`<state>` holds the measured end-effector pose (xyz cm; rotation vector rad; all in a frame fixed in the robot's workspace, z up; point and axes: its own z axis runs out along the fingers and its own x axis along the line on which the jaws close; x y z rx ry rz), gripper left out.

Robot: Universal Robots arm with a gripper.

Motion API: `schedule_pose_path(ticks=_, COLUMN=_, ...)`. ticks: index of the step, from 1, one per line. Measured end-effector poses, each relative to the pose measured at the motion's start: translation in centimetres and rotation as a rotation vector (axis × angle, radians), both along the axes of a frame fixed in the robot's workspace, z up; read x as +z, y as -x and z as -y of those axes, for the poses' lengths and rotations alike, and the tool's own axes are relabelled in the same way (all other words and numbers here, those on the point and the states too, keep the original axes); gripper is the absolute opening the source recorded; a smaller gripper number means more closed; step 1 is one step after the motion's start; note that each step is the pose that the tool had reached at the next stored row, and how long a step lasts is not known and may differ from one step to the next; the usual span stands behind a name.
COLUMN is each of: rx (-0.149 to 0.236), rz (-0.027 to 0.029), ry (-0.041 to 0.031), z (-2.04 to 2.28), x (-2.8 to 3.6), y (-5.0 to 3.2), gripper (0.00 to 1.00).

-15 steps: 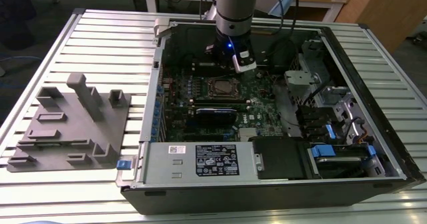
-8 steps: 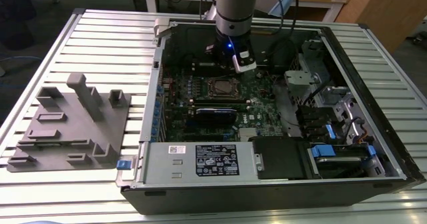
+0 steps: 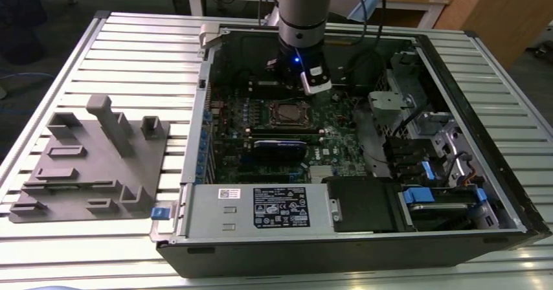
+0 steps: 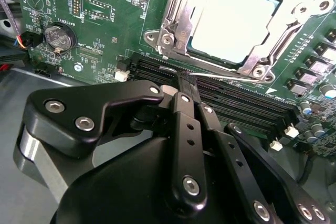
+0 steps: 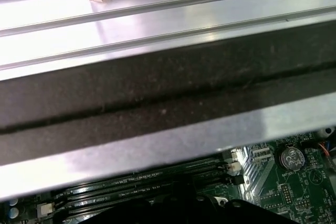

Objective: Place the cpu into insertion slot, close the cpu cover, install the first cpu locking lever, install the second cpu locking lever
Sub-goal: 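Install the first cpu locking lever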

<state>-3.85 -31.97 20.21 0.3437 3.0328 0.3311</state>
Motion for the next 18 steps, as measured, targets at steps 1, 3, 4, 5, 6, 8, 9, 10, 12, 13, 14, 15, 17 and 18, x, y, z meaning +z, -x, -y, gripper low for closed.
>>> schedule_pose_path(ticks=1, rx=0.0, rz=0.0, ry=-0.0001, z=0.0, x=0.0, y=0.05, gripper=0.11)
schedule_pose_path(ticks=3, rx=0.0, rz=0.0002, ry=-0.0001, z=0.0, x=-0.01, y=0.19, gripper=0.11)
schedule_pose_path(ticks=4, rx=0.0, rz=0.0003, ry=0.0, z=0.0, x=-0.01, y=0.27, gripper=0.11)
schedule_pose_path(ticks=5, rx=0.0, rz=0.0004, ry=0.0, z=0.0, x=-0.02, y=0.33, gripper=0.11)
schedule_pose_path(ticks=6, rx=0.0, rz=0.0005, ry=0.0, z=0.01, x=-0.03, y=0.35, gripper=0.11)
schedule_pose_path(ticks=8, rx=0.0, rz=0.0012, ry=0.0, z=0.04, x=-0.05, y=0.35, gripper=0.11)
schedule_pose_path(ticks=9, rx=0.0, rz=0.0013, ry=0.0001, z=0.07, x=-0.06, y=0.35, gripper=0.11)
schedule_pose_path(ticks=10, rx=0.0, rz=0.0014, ry=0.0001, z=0.12, x=-0.07, y=0.35, gripper=0.11)
schedule_pose_path(ticks=12, rx=0.0, rz=0.0018, ry=-0.0001, z=0.17, x=-0.12, y=0.35, gripper=0.11)
schedule_pose_path(ticks=13, rx=-0.001, rz=0.0019, ry=-0.0002, z=0.18, x=-0.14, y=0.35, gripper=0.11)
schedule_pose_path(ticks=14, rx=-0.001, rz=0.0018, ry=0.0, z=0.19, x=-0.14, y=0.35, gripper=0.11)
schedule_pose_path(ticks=15, rx=-0.003, rz=0.0018, ry=0.0001, z=0.2, x=-0.15, y=0.35, gripper=0.11)
schedule_pose_path(ticks=17, rx=-0.013, rz=0.0015, ry=0.0004, z=0.21, x=-0.16, y=0.35, gripper=0.11)
schedule_pose_path(ticks=18, rx=-0.02, rz=0.0016, ry=0.0004, z=0.21, x=-0.17, y=0.36, gripper=0.11)
